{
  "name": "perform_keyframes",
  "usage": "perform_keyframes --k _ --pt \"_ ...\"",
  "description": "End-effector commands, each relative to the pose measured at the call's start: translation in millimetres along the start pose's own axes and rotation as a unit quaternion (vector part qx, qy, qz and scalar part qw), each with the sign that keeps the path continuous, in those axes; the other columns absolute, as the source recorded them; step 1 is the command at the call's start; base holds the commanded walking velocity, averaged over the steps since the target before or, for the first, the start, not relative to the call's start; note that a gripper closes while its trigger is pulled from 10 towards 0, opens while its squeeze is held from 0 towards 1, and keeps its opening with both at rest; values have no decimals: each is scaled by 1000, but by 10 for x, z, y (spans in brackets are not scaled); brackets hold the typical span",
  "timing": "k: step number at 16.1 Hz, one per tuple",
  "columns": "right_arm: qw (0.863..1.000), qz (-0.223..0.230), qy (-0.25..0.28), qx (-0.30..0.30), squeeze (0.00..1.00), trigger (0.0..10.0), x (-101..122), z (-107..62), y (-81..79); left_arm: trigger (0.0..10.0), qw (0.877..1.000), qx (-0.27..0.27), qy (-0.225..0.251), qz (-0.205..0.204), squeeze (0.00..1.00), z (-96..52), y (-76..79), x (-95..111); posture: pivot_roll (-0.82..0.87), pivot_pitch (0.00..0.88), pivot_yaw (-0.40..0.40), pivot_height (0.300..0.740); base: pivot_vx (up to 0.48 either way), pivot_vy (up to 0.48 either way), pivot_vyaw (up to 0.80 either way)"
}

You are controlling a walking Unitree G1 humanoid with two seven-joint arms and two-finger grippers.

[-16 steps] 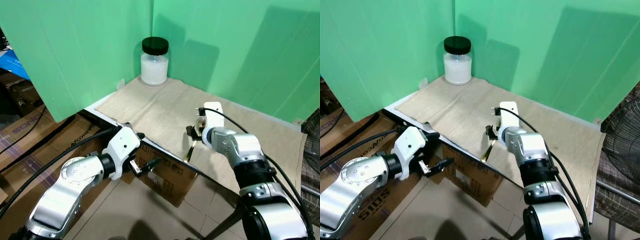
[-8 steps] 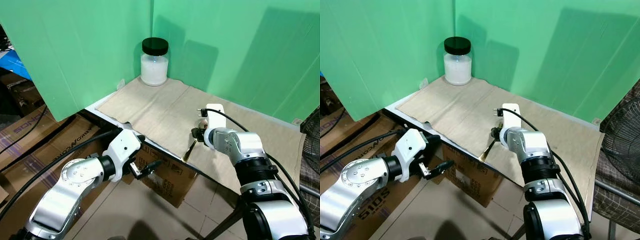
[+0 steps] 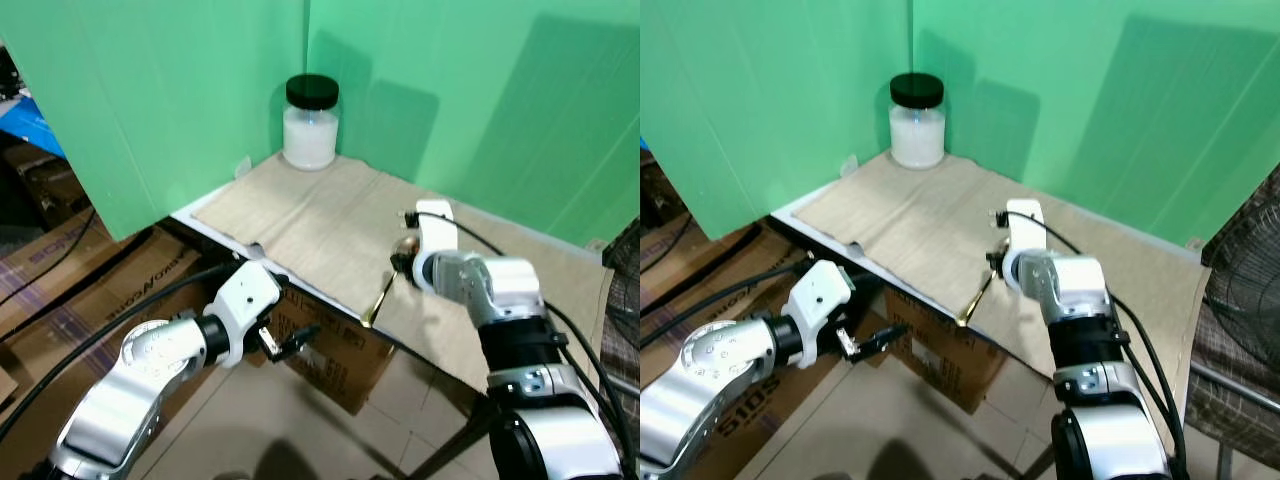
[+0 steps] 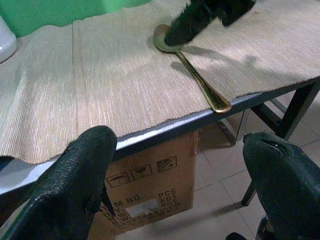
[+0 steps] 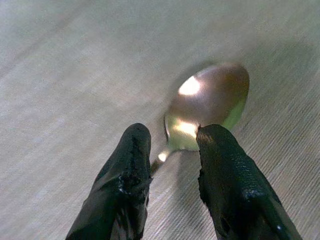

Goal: Setting the table

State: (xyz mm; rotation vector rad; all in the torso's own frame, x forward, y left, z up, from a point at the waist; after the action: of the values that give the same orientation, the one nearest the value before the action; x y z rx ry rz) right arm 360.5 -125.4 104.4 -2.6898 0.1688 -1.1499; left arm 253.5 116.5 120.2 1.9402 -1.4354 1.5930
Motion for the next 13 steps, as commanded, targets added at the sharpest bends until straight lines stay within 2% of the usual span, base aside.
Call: perform_keyframes --k 1,2,7,10,11,13 --pt "1000 3 -1 1 141 10000 12 -35 30 10000 1000 -3 2 10 0 8 2 25 123 0 -84 740 0 0 0" --pt "1000 15 -5 -4 984 10000 -15 -82 56 10000 1000 -2 1 10 0 9 1 22 124 0 -87 740 0 0 0" --pt "998 51 -30 -19 1000 10000 -191 -124 92 10000 1000 -3 1 9 0 16 10 18 119 0 -83 740 0 0 0" --pt "996 80 -40 -4 1000 10000 -218 -101 17 10000 1000 -6 1 12 0 17 11 21 121 0 -80 740 0 0 0" --pt "995 95 -37 7 0 10000 -203 -80 -27 10000 1000 -6 0 14 0 12 6 19 124 0 -80 740 0 0 0" --pt "995 96 -33 9 0 10000 -192 -54 -49 10000 1000 -6 0 15 0 12 2 17 123 0 -80 740 0 0 0"
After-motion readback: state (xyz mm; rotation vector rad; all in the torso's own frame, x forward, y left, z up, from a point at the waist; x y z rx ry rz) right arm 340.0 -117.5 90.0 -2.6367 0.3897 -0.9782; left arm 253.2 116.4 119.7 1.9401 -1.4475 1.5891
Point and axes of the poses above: a point about 5 cm out from each wrist's last joint towards the gripper, its own z axis pointing out of the wrist towards the gripper, its own x axis along the axis of the wrist's last joint, y = z × x, the point moved 3 cm from there along z, pointing out of the wrist towards the gripper, and after that the axes turned 13 degrees about z, right-handed, at the moved point
